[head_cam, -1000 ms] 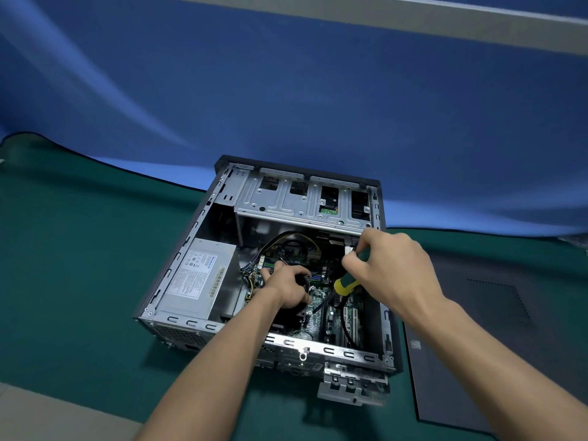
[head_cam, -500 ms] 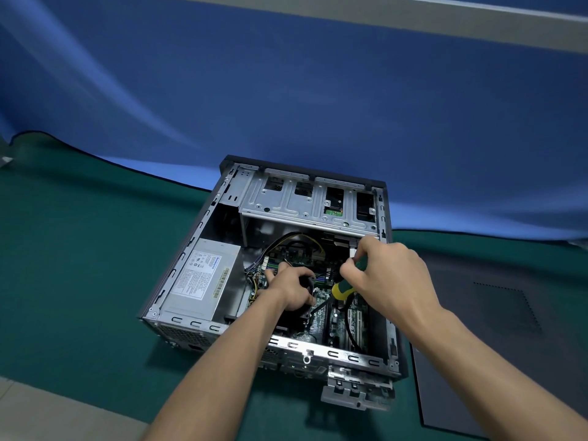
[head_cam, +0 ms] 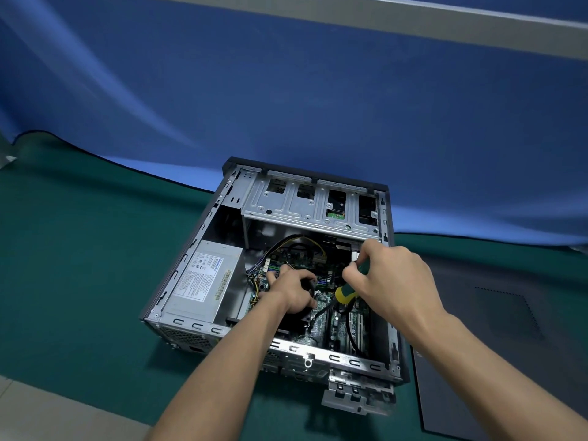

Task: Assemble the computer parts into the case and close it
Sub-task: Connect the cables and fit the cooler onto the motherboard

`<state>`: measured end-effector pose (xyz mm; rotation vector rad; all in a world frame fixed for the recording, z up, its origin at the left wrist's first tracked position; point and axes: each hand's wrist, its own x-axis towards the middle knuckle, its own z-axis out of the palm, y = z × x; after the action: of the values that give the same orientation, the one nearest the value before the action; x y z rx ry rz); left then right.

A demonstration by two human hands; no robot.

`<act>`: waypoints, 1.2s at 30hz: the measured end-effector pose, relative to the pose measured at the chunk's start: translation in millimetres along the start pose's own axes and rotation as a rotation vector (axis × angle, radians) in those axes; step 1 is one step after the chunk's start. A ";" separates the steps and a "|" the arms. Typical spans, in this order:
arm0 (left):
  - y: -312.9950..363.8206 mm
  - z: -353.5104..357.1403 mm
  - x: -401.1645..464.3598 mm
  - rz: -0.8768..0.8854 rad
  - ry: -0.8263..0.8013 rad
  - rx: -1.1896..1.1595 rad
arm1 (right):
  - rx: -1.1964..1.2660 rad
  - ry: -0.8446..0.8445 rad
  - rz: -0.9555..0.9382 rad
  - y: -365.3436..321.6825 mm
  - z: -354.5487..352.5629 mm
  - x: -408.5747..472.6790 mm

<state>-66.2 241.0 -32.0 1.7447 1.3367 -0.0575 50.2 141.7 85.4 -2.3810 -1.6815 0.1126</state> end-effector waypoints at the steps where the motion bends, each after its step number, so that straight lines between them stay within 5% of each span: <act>1: 0.0 0.2 -0.2 0.000 -0.001 0.003 | -0.010 -0.008 0.005 -1.7 -1.3 0.1; 15: -3.5 3.1 4.4 0.010 0.013 0.024 | -0.093 -0.194 0.234 -31.6 -15.3 11.1; 22: -4.0 2.7 3.7 0.016 0.011 0.021 | 0.255 -0.444 0.280 -34.1 -29.8 13.7; 28: -3.7 2.6 2.7 0.017 0.015 0.035 | -0.106 -0.253 0.121 -40.3 -25.0 2.3; 33: -5.9 2.4 2.7 0.014 0.008 0.024 | 0.053 -0.431 0.190 -37.1 -28.9 7.8; 36: -4.2 2.1 3.2 0.014 0.012 0.012 | -0.110 -0.339 0.192 -32.1 -30.3 5.6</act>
<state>-67.2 242.0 -37.5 1.7672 1.3358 -0.0477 28.4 152.9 122.5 -2.7271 -1.6222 0.4929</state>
